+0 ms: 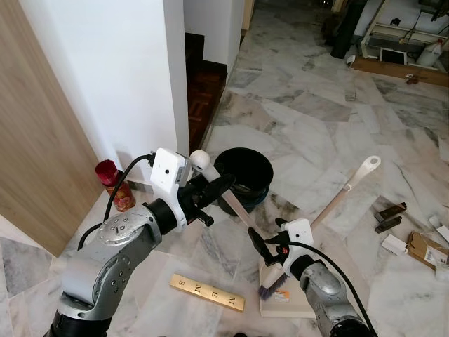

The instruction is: Sweep floor

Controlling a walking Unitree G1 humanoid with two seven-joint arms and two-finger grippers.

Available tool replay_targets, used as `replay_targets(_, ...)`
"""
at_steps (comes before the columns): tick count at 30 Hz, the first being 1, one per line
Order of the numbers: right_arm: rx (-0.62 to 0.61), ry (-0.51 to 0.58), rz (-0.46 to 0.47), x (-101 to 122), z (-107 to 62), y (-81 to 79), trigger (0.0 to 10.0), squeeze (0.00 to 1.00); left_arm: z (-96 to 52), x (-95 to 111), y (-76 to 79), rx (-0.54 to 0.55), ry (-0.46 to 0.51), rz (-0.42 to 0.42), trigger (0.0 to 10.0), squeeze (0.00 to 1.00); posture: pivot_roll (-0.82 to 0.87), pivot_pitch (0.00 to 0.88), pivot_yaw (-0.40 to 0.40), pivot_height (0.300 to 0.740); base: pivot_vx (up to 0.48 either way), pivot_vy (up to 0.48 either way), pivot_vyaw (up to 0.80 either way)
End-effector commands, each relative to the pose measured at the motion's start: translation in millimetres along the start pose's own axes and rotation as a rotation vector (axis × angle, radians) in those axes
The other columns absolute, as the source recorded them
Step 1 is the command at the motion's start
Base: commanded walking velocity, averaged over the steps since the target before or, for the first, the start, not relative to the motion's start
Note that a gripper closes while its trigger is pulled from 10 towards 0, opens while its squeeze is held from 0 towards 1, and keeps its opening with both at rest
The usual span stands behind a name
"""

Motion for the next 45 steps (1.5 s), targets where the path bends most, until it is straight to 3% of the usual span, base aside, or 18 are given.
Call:
replay_targets(1,-0.088,-0.005,0.036,-4.5,-6.5,13.4,10.0,0.0,-1.8,6.8,1.8,-0.019,0.044,0.003,0.0,0.0,0.19,0.128,-0.079,0.74,0.0,0.0,0.0)
replay_targets(10,-0.127,-0.005,0.061,-6.4,-7.7,14.5,10.0,0.0,-2.6,4.6,2.6,-0.026,0.037,-0.001,0.0,0.0,0.19,0.124,-0.083,0.74,0.0,0.0,0.0)
replay_targets(13,-0.176,-0.002,0.111,-8.8,-9.1,15.9,10.0,0.0,-4.2,3.6,1.9,-0.026,0.033,-0.003,0.0,0.0,0.19,0.123,-0.085,0.74,0.0,0.0,0.0)
replay_targets(15,-0.268,-0.032,0.255,-20.0,-12.8,17.6,10.0,0.0,-5.6,1.0,0.5,-0.026,0.02,-0.002,0.0,0.0,0.18,0.118,-0.086,0.74,0.0,0.0,0.0)
replay_targets(19,-0.315,-0.077,0.351,-31.2,-16.6,18.4,10.0,0.0,-5.0,-0.1,0.0,-0.024,0.016,-0.001,0.0,0.0,0.19,0.116,-0.086,0.74,0.0,0.0,0.0)
replay_targets(23,-0.303,-0.121,0.403,-39.9,-18.7,15.8,10.0,0.0,-4.2,-0.6,-0.6,-0.02,0.015,0.003,0.0,0.0,0.18,0.115,-0.086,0.74,0.0,0.0,0.0)
replay_targets(25,-0.243,-0.192,0.368,-48.7,-20.4,9.1,10.0,0.0,-4.0,-2.9,-1.8,-0.014,-0.001,0.015,0.0,0.0,0.18,0.118,-0.087,0.74,0.0,0.0,0.0)
replay_targets(26,-0.231,-0.208,0.369,-50.7,-20.7,7.6,10.0,0.0,-4.3,-3.6,-2.3,-0.012,-0.005,0.017,1.3,0.0,0.18,0.118,-0.087,0.74,0.0,0.0,0.0)
replay_targets(27,-0.225,-0.215,0.374,-51.7,-20.9,6.8,10.0,0.0,-4.5,-3.9,-2.5,-0.012,-0.007,0.018,1.3,0.0,0.18,0.118,-0.087,0.74,0.0,0.0,0.0)
replay_targets(28,-0.205,-0.244,0.382,-55.5,-21.7,3.7,10.0,0.0,-5.0,-5.3,-2.8,-0.016,-0.019,0.023,10.0,0.0,0.18,0.118,-0.088,0.74,0.0,0.0,0.0)
replay_targets(33,-0.157,-0.279,0.376,-60.9,-23.2,-2.8,10.0,0.0,-9.8,-14.5,0.0,-0.06,-0.08,0.029,10.0,0.0,0.18,0.122,-0.088,0.74,0.0,0.0,0.0)
replay_targets(36,-0.198,-0.268,0.369,-61.1,-24.6,1.0,10.0,0.0,-13.3,-16.2,-4.1,-0.042,-0.097,0.048,10.0,0.0,0.18,0.124,-0.087,0.74,0.0,0.0,0.0)
replay_targets(41,-0.248,-0.245,0.358,-58.4,-26.0,10.0,10.0,0.0,-17.3,-15.3,-16.8,0.025,-0.121,0.101,10.0,0.0,0.18,0.123,-0.088,0.74,0.0,0.0,0.0)
replay_targets(42,-0.266,-0.232,0.365,-56.1,-26.2,15.0,10.0,0.0,-21.1,-15.9,-26.7,0.076,-0.146,0.15,10.0,0.0,0.18,0.124,-0.089,0.74,0.0,0.0,0.0)
replay_targets(45,-0.268,-0.231,0.359,-54.9,-26.1,17.9,10.0,0.0,-25.5,-16.6,-37.0,0.133,-0.172,0.201,10.0,0.0,0.18,0.125,-0.091,0.74,0.0,0.0,0.0)
Point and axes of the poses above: a point about 5 cm out from each wrist's last joint towards the gripper, its own z axis pointing out of the wrist towards the gripper, its own x axis along the axis of the wrist's last joint, y = z × x, the point moved 2 cm from there along z, pointing out of the wrist towards the gripper, and after that the axes turned 4 degrees about -z, right-handed, at the moved point
